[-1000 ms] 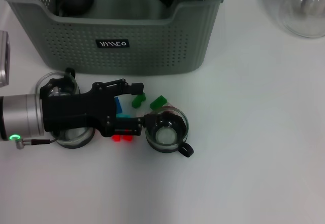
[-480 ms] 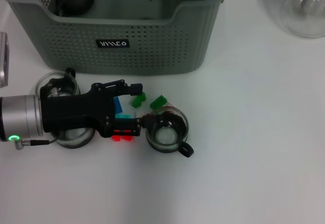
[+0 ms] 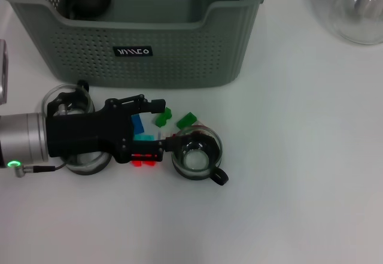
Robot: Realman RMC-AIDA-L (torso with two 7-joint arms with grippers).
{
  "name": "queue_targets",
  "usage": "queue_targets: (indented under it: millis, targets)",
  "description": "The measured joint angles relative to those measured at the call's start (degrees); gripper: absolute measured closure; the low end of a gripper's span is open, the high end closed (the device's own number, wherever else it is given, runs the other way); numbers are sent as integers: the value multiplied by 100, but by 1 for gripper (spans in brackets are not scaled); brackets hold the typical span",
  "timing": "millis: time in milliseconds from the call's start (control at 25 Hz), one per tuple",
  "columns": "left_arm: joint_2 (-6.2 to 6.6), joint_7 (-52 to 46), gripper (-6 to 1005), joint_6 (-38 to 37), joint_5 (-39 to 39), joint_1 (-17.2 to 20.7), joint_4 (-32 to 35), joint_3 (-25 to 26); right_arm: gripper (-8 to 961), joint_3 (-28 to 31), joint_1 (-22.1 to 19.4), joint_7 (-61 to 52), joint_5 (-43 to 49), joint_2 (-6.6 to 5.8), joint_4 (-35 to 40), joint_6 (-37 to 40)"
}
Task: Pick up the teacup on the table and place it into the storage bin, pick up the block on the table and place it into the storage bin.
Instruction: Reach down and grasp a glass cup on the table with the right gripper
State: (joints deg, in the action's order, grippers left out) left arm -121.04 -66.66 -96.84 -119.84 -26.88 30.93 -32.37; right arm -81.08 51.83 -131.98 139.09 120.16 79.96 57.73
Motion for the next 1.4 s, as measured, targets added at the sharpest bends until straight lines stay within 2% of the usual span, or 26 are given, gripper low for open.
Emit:
queue_targets:
  millis: [160,320,440,600,800,960,1160,1400]
  targets:
    - [25,4,114,-8,-31,41,15,-8,222,238,-752,650,-1257,0,1038,815]
    - [94,10,115,-12,-40,108,35,-21,225,474,-1366,1219,-2269,-4,1348,1791]
    - [142,12,115,-45,-39,163,40,-5,227,577,-1630,1425,-2480,-9,1331,2546]
    - [165,12,114,-102,-28,203,48,21,230,521,-1774,1523,-2246,-3,1250,3426]
    - [196,25,115,-67,-45,222,53,46,234,381,-1694,1536,-1910,1,802,4127]
    - [229,87,115,-56,-49,279,56,53,237,57,-1543,1539,-1590,4,413,4211]
    - [234,121,115,-27,-49,327,62,56,235,-525,-1101,1500,-1260,36,-332,4004]
    - [232,136,115,-19,-49,341,62,55,233,-1186,-584,1480,-1097,47,-1271,3335]
